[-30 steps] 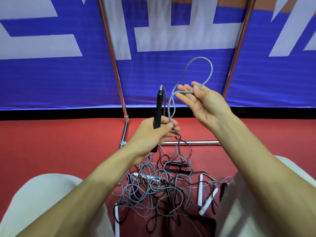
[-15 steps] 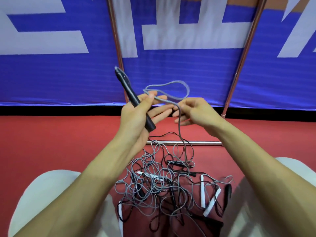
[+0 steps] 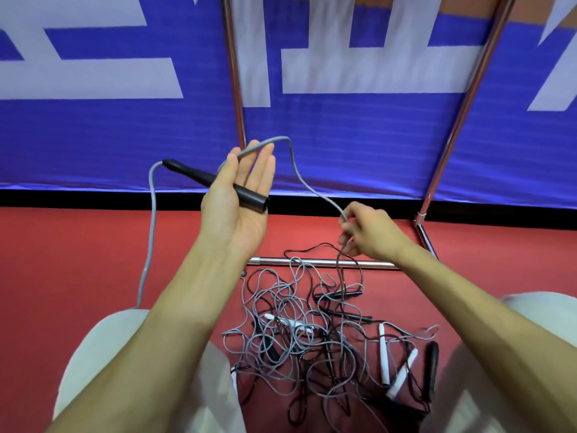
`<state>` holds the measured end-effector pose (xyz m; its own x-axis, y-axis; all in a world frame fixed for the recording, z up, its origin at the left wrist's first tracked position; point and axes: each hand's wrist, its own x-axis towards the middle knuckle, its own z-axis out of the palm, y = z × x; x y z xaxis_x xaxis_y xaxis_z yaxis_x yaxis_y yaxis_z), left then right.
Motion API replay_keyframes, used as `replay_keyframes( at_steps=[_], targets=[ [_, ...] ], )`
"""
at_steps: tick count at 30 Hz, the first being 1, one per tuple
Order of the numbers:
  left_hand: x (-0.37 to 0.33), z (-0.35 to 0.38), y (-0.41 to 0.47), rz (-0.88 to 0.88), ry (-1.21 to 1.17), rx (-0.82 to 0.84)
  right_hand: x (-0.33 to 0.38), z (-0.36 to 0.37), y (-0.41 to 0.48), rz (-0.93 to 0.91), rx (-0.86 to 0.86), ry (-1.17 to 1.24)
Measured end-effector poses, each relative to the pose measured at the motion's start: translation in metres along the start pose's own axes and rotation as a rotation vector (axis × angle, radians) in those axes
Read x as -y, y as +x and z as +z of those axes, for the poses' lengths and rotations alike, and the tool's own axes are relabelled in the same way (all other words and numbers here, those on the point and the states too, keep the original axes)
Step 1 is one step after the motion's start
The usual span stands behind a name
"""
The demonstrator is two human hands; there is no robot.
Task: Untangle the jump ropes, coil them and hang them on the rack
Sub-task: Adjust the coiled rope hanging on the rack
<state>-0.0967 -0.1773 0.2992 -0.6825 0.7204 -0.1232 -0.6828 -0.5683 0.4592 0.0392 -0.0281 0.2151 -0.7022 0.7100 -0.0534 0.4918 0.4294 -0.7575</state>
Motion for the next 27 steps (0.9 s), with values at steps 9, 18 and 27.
replay_keyframes(
  at_steps=[9,18,27],
  targets=[
    [0.043,-0.011,-0.003,-0.155,0.663,0.010,0.031,-0.028,-0.009,-0.148,-0.253,0.619],
    [0.091,-0.024,-0.018,-0.271,1.320,0.419,0.049,-0.050,-0.016,-0.099,-0.187,1.495],
    [0.094,-0.024,-0.019,-0.183,1.239,0.351,0.032,-0.061,-0.008,0.061,-0.331,1.116]
  ],
)
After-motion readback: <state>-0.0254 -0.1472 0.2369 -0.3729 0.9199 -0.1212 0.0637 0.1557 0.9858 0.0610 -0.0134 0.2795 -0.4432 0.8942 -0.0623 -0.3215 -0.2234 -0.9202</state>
